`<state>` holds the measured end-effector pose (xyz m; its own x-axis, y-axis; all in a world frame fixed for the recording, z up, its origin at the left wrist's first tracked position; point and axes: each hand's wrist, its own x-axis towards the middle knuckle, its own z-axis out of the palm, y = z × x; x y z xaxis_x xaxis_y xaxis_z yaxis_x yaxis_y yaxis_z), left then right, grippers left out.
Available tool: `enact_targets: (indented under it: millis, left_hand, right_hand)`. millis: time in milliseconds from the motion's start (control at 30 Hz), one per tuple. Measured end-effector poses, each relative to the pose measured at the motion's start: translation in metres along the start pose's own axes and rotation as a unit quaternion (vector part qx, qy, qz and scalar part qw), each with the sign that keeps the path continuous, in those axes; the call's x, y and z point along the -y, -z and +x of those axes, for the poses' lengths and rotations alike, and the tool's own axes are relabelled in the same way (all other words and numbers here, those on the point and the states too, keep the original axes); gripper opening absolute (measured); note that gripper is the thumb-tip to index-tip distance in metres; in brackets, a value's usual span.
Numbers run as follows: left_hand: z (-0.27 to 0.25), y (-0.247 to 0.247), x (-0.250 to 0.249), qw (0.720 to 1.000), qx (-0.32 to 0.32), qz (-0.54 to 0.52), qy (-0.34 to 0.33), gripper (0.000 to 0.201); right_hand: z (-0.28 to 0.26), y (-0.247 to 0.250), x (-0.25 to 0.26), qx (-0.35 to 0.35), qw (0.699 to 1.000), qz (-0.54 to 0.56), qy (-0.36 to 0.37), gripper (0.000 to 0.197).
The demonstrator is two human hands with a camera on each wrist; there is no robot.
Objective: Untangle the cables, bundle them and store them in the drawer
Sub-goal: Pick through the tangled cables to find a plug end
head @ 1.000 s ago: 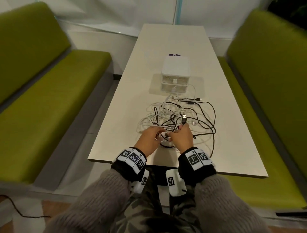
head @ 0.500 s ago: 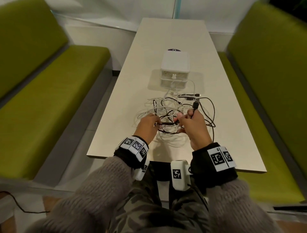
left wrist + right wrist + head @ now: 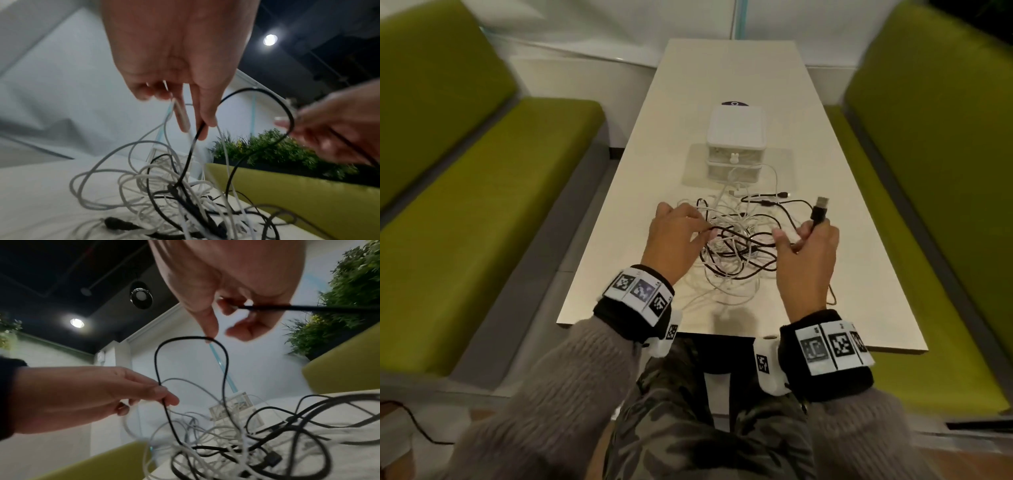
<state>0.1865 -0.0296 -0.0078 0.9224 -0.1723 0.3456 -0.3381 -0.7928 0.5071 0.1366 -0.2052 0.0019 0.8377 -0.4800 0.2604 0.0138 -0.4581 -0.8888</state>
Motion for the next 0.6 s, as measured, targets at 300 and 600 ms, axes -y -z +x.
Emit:
enact_targets:
  millis: [300,600]
  left_hand:
    - [-0.007,0.001,-0.017,0.991,0.065,-0.115,-0.005,0.015]
    - [-0.013,-0.012,-0.006,0.949,0.143,-0.236,0.154,0.016]
  right_hand:
    - [-0.013,-0.02,0.021,0.155,0.987,0.005,0.053,0.028]
    - [-0.007,-0.01,0.039,0.113,0.946,0.299,-0.058,0.038]
